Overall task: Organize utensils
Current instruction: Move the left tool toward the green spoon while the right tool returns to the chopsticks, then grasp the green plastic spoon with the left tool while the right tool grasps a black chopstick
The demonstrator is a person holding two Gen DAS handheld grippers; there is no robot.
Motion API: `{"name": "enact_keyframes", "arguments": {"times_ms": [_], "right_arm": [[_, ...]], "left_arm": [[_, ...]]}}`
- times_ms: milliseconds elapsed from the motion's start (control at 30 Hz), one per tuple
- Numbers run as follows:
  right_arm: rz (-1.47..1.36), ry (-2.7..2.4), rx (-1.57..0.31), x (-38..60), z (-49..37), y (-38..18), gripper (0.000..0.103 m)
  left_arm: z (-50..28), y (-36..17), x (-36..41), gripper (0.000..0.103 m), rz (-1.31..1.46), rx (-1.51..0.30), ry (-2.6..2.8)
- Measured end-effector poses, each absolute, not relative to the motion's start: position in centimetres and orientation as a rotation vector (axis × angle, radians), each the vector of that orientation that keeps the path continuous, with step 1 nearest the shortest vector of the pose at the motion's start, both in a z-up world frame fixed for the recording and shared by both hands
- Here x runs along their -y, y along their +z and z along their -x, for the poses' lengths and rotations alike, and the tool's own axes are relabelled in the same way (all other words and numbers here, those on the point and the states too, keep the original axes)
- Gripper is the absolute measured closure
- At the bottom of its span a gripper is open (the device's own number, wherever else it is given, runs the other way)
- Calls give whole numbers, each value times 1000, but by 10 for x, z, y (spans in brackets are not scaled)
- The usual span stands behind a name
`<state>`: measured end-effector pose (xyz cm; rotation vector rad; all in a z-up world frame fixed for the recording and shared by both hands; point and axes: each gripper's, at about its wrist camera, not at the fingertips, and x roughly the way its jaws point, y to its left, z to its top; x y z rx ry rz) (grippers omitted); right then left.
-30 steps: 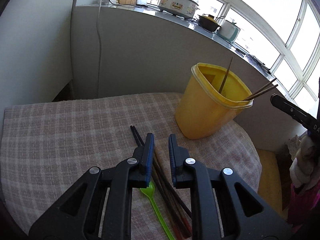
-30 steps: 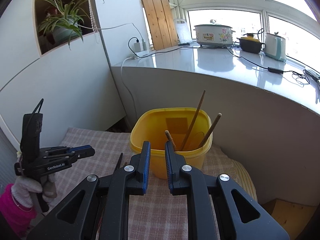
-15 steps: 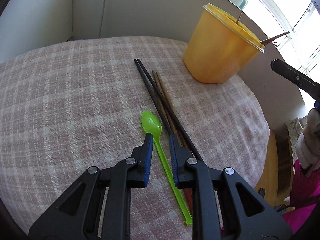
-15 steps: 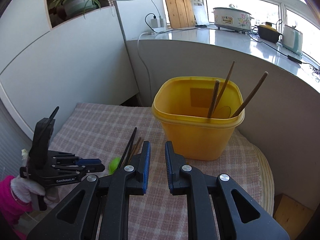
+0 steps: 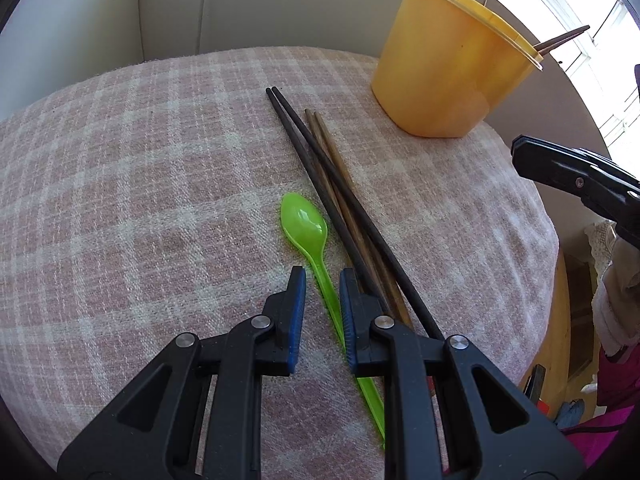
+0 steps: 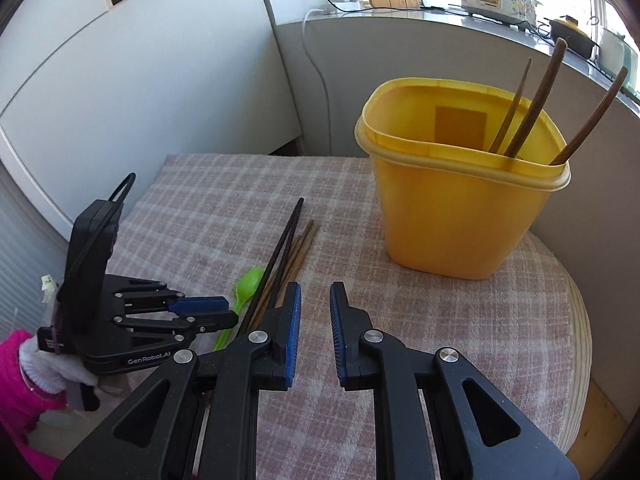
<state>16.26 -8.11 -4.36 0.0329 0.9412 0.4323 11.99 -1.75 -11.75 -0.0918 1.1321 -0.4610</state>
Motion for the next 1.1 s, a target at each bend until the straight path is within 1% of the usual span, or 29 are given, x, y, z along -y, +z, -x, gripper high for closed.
{"name": "enact_keyframes", "arguments": {"times_ms": [133, 167, 233, 467, 733, 1100], "right_arm": [[-24, 458, -991, 72, -168, -55, 89], [-23, 465, -1007, 69, -168, -58, 85], [-23, 484, -1031, 63, -171, -65, 83], [-32, 506, -1092, 47, -184, -84, 83], [-62, 522, -1166, 32, -205, -99, 83], [-45, 498, -1254, 17, -225, -118, 83]], "left_arm": [[-121, -125, 33, 88, 75, -1126, -451], [-121, -126, 37, 88, 65, -1122, -448], [-123, -126, 40, 88, 49, -1117, -444], [-131, -131, 56, 88, 3, -1090, -430], [-137, -134, 46, 91, 3, -1087, -425], [-145, -135, 31, 91, 40, -1140, -448]]}}
